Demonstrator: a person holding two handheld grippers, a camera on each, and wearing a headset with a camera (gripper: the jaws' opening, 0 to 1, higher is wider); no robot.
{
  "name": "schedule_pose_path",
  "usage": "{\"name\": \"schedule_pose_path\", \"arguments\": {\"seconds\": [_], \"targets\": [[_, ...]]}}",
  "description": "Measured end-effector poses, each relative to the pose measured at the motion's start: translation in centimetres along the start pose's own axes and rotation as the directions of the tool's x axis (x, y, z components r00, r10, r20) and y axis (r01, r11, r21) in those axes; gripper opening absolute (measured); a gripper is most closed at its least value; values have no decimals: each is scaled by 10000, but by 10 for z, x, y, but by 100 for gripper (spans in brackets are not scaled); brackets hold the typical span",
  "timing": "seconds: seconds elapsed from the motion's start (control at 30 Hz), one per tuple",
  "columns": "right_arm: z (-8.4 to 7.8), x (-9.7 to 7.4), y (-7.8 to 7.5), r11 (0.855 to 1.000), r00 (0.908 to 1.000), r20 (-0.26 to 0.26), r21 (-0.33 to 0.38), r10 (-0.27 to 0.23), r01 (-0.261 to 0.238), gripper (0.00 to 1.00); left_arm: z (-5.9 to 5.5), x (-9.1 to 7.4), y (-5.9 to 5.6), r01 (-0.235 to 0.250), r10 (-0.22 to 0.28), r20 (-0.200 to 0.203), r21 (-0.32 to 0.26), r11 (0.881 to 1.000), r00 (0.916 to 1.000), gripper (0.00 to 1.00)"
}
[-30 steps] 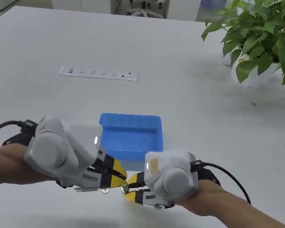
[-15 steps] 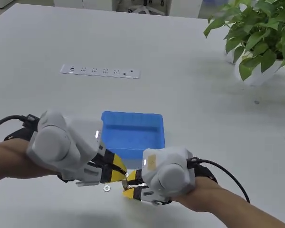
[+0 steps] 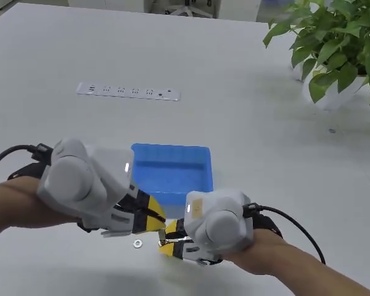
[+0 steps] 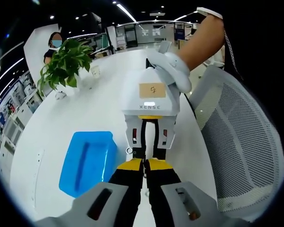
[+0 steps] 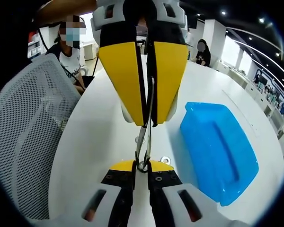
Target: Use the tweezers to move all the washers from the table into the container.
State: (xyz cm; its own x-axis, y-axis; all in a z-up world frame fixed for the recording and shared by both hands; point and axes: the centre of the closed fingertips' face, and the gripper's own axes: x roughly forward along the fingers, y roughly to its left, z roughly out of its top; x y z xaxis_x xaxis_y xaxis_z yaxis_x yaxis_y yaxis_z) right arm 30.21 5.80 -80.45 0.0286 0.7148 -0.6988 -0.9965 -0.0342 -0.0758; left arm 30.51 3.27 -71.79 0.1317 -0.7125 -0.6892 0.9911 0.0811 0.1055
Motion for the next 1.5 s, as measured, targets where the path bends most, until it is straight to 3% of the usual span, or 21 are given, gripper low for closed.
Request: {"name": "schedule_pose_path", "arguments": {"seconds": [0.23,0.77,1.5], "targets": [[-3,1,-1,10000,9996,-270,-22,-55,54,9,2,2,2,28,-28,44,-36,10000,10000,6],[-4,-1,-1,9999,9996,-293,141,-40,44,8,3,1,1,55,-55,-19,76,10000,10000,6],[15,-19,-5,9996,9996,-203,197,-189,193,7,19,-19,6,49,-51,82,195,9998,10000,6]]}}
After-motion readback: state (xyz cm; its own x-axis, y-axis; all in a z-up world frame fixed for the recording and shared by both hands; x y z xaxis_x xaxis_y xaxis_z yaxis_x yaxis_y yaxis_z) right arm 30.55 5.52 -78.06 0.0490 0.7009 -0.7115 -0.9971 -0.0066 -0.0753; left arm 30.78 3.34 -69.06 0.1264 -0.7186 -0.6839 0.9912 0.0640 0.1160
